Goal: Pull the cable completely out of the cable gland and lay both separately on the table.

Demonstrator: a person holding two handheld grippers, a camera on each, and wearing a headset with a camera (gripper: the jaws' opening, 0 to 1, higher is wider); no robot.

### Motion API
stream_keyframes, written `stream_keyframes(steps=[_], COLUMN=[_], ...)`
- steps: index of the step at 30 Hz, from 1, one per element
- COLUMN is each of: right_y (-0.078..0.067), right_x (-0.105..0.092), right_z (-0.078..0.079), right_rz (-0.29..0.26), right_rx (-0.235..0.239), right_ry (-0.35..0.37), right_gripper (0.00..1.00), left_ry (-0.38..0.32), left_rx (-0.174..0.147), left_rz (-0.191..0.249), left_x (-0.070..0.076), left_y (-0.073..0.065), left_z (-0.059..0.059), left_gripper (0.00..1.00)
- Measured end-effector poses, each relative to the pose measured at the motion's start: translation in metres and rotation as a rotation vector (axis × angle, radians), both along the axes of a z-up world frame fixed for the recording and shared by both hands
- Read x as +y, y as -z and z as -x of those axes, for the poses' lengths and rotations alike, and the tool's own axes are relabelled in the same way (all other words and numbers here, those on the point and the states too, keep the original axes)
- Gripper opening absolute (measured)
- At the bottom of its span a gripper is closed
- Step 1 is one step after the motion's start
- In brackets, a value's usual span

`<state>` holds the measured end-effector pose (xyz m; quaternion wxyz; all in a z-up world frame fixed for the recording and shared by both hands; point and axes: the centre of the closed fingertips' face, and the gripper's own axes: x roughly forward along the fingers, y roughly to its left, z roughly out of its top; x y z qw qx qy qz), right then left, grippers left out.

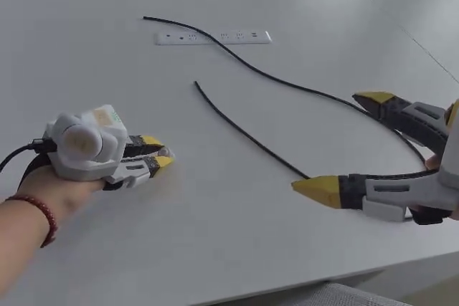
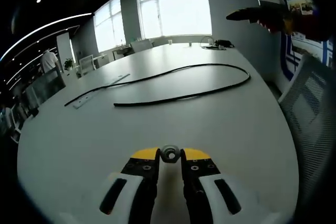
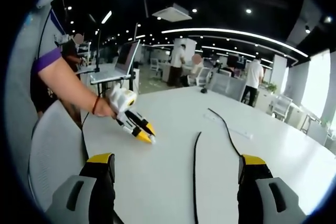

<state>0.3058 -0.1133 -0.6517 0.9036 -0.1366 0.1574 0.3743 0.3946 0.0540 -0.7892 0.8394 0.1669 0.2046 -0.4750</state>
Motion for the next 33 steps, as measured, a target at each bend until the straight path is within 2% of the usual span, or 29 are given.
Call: stream_keyframes(steps=[2,3,5,6,8,9,11,14,16,17,18,19,21,25,26,28,29,30,31,33], right_y=[-0.001,-0.001,-0.002,-0.002,-0.005,-0.005,-0.006,-0.006,-0.003,-0.002,-0.002,-0.002,-0.003,-0.005,-0.006,-0.005,-0.005,-0.005,-0.006,-0.006], right_x=[0.0,0.0,0.0,-0.001,-0.003,-0.002,-0.002,-0.005,-0.006,-0.006,-0.006,-0.006,-0.006,-0.002,-0.001,0.0,0.001,0.002,0.004,0.006], right_z=[-0.002,-0.002,-0.004,-0.005,-0.008,-0.008,-0.009,-0.012,-0.013,-0.013,-0.013,-0.013,-0.014,-0.014,-0.014,-0.013,-0.013,-0.012,-0.011,-0.01], right_rz=[-0.003,-0.008,-0.002,-0.006,-0.008,-0.015,-0.006,-0.004,0.002,0.004,0.005,0.006,0.001,0.002,-0.002,-0.003,-0.005,-0.01,-0.017,-0.021], right_rx=[-0.002,-0.001,-0.008,-0.004,-0.011,-0.005,-0.014,-0.014,-0.009,-0.004,-0.003,-0.006,-0.004,-0.012,-0.011,-0.008,-0.007,-0.011,-0.006,-0.012], right_ry=[0.005,0.002,0.003,0.003,0.007,0.007,0.004,0.013,0.014,0.011,0.012,0.013,0.014,0.007,0.002,0.002,0.002,-0.004,-0.008,-0.009], right_gripper=[0.99,0.99,0.99,0.99,0.99,0.99,0.99,0.99,0.99,0.99,0.99,0.99,0.99,0.98,0.96,0.98,0.98,0.98,0.98,0.99], left_ry=[0.005,0.013,0.025,0.035,0.031,0.034,0.036,0.042,0.031,0.028,0.028,0.028,0.038,0.039,0.029,0.006,-0.011,-0.038,-0.031,-0.043], left_rx=[0.005,0.004,0.024,0.013,0.043,0.029,0.051,0.044,0.037,0.018,0.016,0.023,0.004,-0.017,-0.019,-0.051,-0.052,-0.089,-0.103,-0.11], left_rz=[-0.001,-0.022,-0.03,-0.057,-0.047,-0.077,-0.07,-0.087,-0.079,-0.084,-0.08,-0.065,-0.082,-0.065,-0.05,-0.022,-0.01,0.019,0.028,0.051], left_x=[0.0,0.002,0.001,0.003,0.004,0.007,0.008,0.009,0.01,0.011,0.011,0.009,0.011,0.015,0.017,0.022,0.024,0.028,0.03,0.035], left_y=[0.001,0.004,0.011,0.014,0.017,0.021,0.024,0.027,0.025,0.023,0.021,0.018,0.014,-0.001,-0.007,-0.023,-0.029,-0.042,-0.049,-0.063], left_z=[0.001,0.001,0.004,0.006,0.007,0.007,0.009,0.008,0.005,0.003,0.003,0.003,0.004,0.006,0.006,0.005,0.005,0.003,0.006,0.012], left_gripper=[0.18,0.18,0.18,0.18,0.18,0.18,0.18,0.21,0.23,0.27,0.3,0.32,0.33,0.33,0.34,0.38,0.45,0.52,0.56,0.57])
